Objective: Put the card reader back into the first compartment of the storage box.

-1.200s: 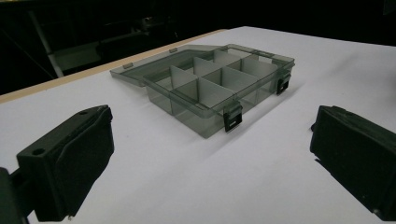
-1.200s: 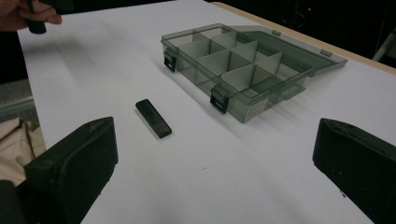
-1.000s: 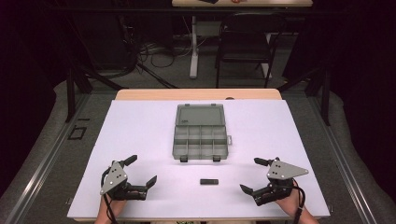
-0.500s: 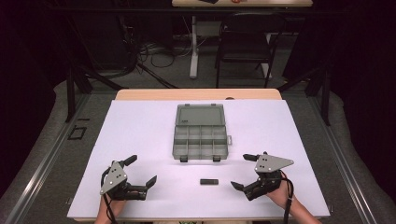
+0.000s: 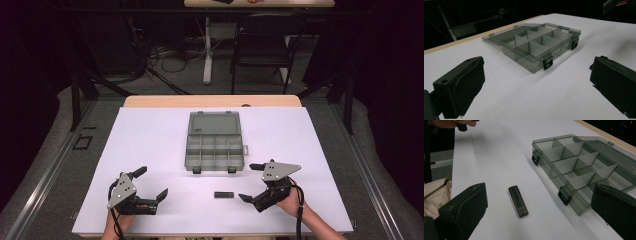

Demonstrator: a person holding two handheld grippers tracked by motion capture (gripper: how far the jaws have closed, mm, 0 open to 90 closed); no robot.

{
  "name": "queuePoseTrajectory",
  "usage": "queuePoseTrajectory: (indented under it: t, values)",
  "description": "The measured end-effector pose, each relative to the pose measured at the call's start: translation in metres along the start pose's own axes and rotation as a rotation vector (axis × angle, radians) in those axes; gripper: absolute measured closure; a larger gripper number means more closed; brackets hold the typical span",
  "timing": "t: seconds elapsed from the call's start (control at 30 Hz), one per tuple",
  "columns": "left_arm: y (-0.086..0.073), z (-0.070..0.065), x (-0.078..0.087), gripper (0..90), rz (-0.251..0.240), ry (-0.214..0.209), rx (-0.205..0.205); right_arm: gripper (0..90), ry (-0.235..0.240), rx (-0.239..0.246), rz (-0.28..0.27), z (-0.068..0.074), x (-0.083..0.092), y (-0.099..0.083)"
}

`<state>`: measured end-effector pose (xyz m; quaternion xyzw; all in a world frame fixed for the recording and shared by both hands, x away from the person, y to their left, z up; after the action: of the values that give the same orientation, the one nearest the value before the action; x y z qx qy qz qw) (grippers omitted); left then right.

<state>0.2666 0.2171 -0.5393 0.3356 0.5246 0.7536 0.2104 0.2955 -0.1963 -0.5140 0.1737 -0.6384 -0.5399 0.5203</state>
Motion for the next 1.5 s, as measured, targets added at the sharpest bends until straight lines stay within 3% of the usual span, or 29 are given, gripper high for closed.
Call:
queuePoseTrajectory:
  t: [0.4,0.67,1.13,1.5]
  values:
    - [0.000,0.000,0.000,0.0,-0.001,-0.001,0.000,1.4,0.070,0.036,0.047,-0.001,-0.017,0.004]
    - [0.001,0.000,0.000,0.0,-0.006,0.000,-0.005,0.3,0.092,0.041,0.092,-0.002,-0.031,0.005]
    - [0.001,-0.001,0.000,0.0,-0.005,-0.004,-0.004,0.0,0.141,0.065,0.119,-0.001,-0.045,0.003]
    - [0.000,0.000,-0.001,0.0,-0.002,-0.006,-0.002,14.5,0.185,0.106,0.160,0.001,-0.051,0.001]
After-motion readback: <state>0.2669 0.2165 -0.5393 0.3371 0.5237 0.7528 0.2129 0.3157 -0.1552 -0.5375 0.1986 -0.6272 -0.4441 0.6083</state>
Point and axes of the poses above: each handheld gripper's, and its own axes: x roughly backward along the jaws, y roughly out of its top, z roughly to its left, the point moved 1 cm from there along -x, roughly forward along the jaws, and after that the axes turned 11 degrees about -x, right-handed, at the moved point
